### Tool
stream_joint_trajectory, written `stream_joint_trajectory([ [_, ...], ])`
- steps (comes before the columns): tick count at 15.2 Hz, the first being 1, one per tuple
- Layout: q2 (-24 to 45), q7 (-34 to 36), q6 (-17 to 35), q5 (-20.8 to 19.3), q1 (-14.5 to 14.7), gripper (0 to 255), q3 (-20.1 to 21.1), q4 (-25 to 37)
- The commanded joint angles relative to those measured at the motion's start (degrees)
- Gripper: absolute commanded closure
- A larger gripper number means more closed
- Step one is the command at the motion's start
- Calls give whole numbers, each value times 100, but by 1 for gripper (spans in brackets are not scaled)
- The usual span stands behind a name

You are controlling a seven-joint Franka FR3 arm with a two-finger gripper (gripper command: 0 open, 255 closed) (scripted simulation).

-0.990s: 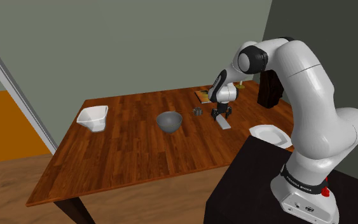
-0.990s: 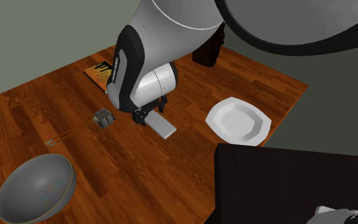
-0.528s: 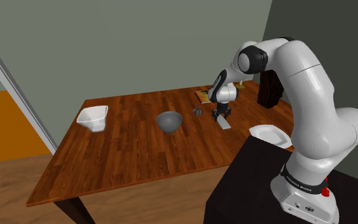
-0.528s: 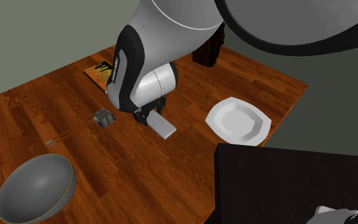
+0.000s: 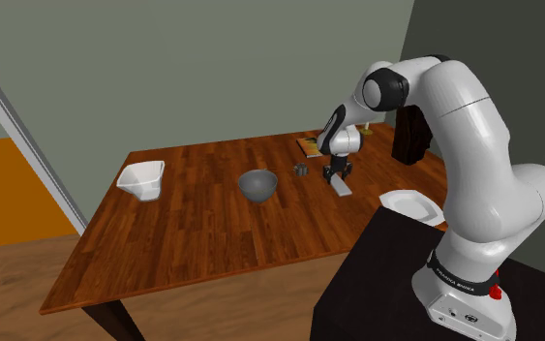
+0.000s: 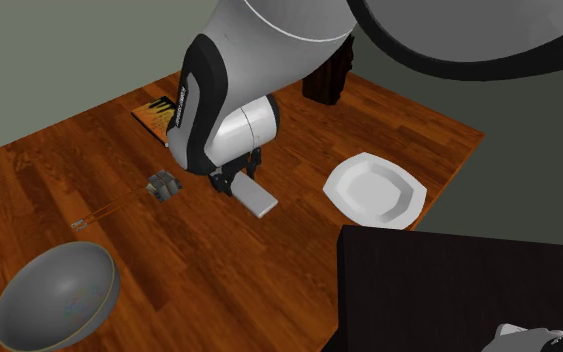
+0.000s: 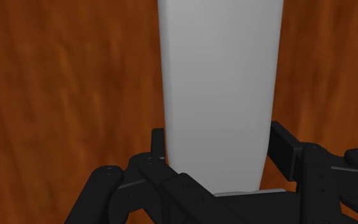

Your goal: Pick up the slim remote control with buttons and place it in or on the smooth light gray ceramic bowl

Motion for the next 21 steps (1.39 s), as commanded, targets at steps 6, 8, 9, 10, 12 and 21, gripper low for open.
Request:
stream_joint_trajectory([
  [6, -473, 66, -280, -102, 105, 255, -131, -197],
  [8, -605, 87, -367, -136, 135, 255, -170, -244],
  [9, -671, 98, -411, -153, 150, 255, -189, -266],
  [10, -736, 109, -456, -171, 164, 255, -208, -286],
  [12, -864, 132, -548, -208, 193, 255, -247, -323],
  [21, -1414, 246, -990, -392, 317, 255, -413, -427],
])
